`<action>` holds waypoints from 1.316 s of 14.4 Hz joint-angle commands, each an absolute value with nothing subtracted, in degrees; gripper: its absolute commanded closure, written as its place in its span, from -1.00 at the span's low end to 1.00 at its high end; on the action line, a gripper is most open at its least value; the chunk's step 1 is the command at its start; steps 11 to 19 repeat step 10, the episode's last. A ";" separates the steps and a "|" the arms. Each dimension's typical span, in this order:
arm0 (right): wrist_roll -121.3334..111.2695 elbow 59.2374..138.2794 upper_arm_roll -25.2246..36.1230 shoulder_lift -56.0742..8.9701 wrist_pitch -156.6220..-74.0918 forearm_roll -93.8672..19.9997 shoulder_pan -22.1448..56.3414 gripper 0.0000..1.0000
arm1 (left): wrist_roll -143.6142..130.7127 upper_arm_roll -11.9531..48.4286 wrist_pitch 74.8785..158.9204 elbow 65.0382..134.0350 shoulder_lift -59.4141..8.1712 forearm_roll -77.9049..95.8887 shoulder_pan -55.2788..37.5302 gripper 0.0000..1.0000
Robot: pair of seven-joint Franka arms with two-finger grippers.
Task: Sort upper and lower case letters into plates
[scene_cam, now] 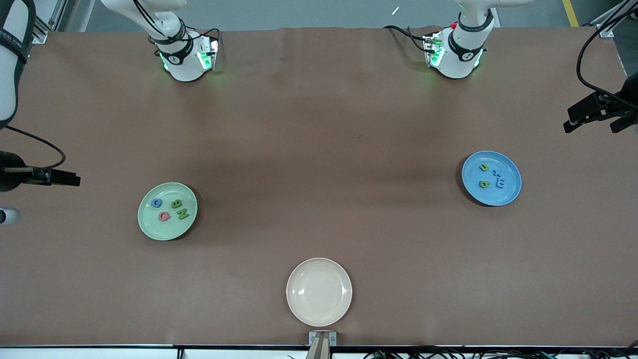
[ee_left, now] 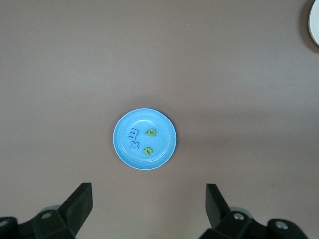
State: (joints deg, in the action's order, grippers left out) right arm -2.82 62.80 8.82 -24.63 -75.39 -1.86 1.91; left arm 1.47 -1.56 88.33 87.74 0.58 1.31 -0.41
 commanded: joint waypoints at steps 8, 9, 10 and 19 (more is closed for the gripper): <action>-7.82 72.05 8.17 -16.89 -77.95 -2.11 -0.88 -1.00 | 1.93 -1.05 88.95 88.59 2.46 1.32 0.62 -0.99; -7.82 74.25 8.17 -15.31 -78.92 -2.11 -0.88 -1.00 | 1.93 -1.05 88.95 88.59 2.46 1.32 0.62 -0.99; -7.82 76.27 8.09 -13.81 -80.14 -2.02 -0.88 -1.00 | 1.93 -1.05 88.95 88.59 2.46 1.32 0.62 -0.99; -7.82 76.27 8.09 -13.81 -80.14 -2.02 -0.88 -1.00 | 1.93 -1.05 88.95 88.59 2.46 1.32 0.62 -0.99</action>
